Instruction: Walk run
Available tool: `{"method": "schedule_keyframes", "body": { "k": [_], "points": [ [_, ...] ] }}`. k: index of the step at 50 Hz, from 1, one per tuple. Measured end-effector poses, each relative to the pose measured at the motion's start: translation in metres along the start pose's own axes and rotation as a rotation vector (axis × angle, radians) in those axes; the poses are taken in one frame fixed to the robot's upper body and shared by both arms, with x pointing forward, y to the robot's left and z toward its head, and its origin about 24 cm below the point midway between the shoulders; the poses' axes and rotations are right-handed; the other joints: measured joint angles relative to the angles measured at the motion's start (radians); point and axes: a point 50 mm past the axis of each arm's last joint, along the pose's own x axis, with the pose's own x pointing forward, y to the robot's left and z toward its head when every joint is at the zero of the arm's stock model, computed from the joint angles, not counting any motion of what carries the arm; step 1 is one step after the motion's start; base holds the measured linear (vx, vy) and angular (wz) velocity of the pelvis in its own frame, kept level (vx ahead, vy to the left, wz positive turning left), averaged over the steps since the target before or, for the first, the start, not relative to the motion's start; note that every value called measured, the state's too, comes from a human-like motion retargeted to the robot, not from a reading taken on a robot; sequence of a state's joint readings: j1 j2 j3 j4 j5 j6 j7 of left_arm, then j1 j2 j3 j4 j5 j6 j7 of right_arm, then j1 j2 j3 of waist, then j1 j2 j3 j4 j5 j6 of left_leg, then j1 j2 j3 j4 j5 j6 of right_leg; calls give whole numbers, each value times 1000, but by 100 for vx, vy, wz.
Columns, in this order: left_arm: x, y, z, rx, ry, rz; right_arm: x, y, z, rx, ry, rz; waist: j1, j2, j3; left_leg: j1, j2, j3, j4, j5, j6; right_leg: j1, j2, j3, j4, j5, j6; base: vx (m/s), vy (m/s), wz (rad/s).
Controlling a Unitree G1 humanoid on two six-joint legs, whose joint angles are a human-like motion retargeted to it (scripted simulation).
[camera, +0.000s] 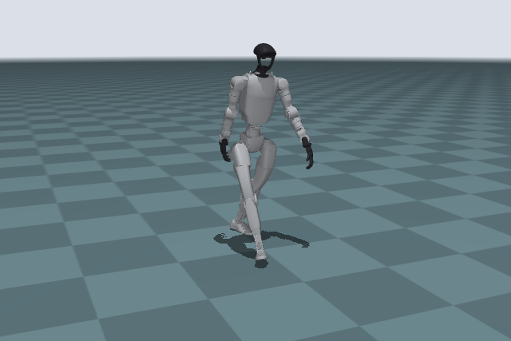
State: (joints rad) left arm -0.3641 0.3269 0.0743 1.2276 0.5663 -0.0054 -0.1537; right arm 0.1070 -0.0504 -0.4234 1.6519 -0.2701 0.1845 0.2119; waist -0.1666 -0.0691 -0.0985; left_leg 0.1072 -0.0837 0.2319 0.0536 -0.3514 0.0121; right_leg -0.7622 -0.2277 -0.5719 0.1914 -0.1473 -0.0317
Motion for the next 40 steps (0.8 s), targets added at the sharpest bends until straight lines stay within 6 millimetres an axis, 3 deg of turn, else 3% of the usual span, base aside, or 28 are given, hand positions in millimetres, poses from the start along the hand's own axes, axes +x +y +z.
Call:
{"method": "schedule_keyframes", "body": {
  "k": [3, 5, 7, 8, 10, 12, 13, 15, 18, 22, 25, 27, 30, 32, 35, 37, 38, 40],
  "points": [
    [0, -26, -10, -35, 9, -39, -2, -4, 8, 38, -38, -17, -5, 20, -40, 41, -8, -21, 45, 125, -64, 5, -9, -44, 117, 39, -98, 123, -29, 12],
    [-6, -51, -40, -59, 95, -134, -3, -7, 12, 31, -55, -38, -39, 20, -52, 87, -18, 56, 98, 335, -67, 25, -35, 22, 215, 90, -114, 151, -44, 43],
    [-17, -87, -71, -35, 208, -251, -4, -2, 22, 52, -94, -24, -63, 2, -59, 84, 43, 214, 242, 557, -2, 72, -99, 84, 304, 19, -111, 150, -43, 77],
    [-24, -104, -85, -22, 270, -297, -4, 0, 27, 54, -121, -17, -35, -43, -66, 70, 21, 275, 340, 626, 32, 118, -119, 125, 306, -22, -99, 128, -40, -9],
    [-40, -126, -115, 14, 394, -365, -5, 4, 41, 37, -195, 1, 9, -127, -65, 26, -1, 356, 528, 607, 117, 230, -175, 107, 280, -68, -89, 120, -45, -28],
    [-53, -137, -135, 64, 472, -394, -11, 9, 64, 41, -300, -12, 43, -175, -48, -69, 68, 433, 707, 453, 162, 335, -211, 50, 239, -86, -61, 120, -44, 26],
    [-58, -142, -142, 73, 495, -397, -15, 12, 79, 44, -355, -33, 72, -185, -35, -137, 96, 444, 770, 413, 150, 389, -190, 39, 199, -89, -49, 116, -40, -3],
    [-68, -151, -155, 62, 526, -389, -27, 20, 108, 35, -470, -71, 118, -144, -1, -297, 147, 376, 848, 350, 79, 513, -80, -4, 78, -68, -31, 94, -32, -34],
    [-87, -164, -175, -5, 583, -400, -50, 20, 147, -44, -631, -74, 219, -103, 23, -481, 136, 340, 736, 274, 8, 646, 51, -45, -65, -55, -17, 85, -26, -89],
    [-116, -179, -202, -63, 729, -458, -84, 7, 189, -183, -736, -93, 353, -50, 47, -690, 143, 306, 445, 184, 10, 791, 179, -8, -155, -76, 27, 97, -20, -100],
    [-134, -185, -216, -83, 854, -527, -108, 0, 213, -265, -772, -157, 401, -42, 53, -801, 93, 204, 200, 176, -23, 868, 206, 15, -170, -80, 82, 105, -12, -72],
    [-146, -189, -224, -99, 925, -570, -111, 1, 217, -298, -756, -184, 398, -46, 35, -836, 75, 162, 144, 170, -34, 900, 209, 48, -152, -50, 118, 128, -6, -41],
    [-155, -190, -230, -111, 981, -608, -97, 4, 203, -317, -712, -176, 384, -26, 4, -800, 77, 217, 221, 223, 56, 959, 237, 72, -91, 75, 164, 119, -6, -27],
    [-152, -192, -226, -107, 968, -620, -80, -1, 182, -312, -670, -154, 431, -7, 0, -776, 112, 99, 276, 282, 48, 976, 246, 101, 5, 288, 106, 178, 1, -100],
    [-131, -190, -207, -148, 885, -592, -55, 7, 151, -308, -594, -154, 409, 36, 0, -710, 152, -56, 409, 151, 66, 904, 200, 19, 316, 581, -10, 132, -4, -64],
    [-113, -178, -195, -168, 823, -540, -44, 6, 133, -306, -521, -158, 395, 87, 7, -593, 239, 50, 390, 93, 87, 847, 142, -80, 539, 471, -108, 129, 3, -58],
    [-101, -171, -185, -176, 778, -504, -40, 5, 126, -309, -491, -156, 385, 91, 17, -536, 255, 99, 364, 79, 84, 783, 104, -83, 641, 380, -124, 120, 1, -46],
    [-76, -154, -161, -184, 678, -419, -33, 6, 114, -318, -438, -150, 336, 66, 39, -433, 183, 108, 271, 76, 90, 620, 20, -59, 798, 264, -100, 103, -1, 7]
  ]
}}
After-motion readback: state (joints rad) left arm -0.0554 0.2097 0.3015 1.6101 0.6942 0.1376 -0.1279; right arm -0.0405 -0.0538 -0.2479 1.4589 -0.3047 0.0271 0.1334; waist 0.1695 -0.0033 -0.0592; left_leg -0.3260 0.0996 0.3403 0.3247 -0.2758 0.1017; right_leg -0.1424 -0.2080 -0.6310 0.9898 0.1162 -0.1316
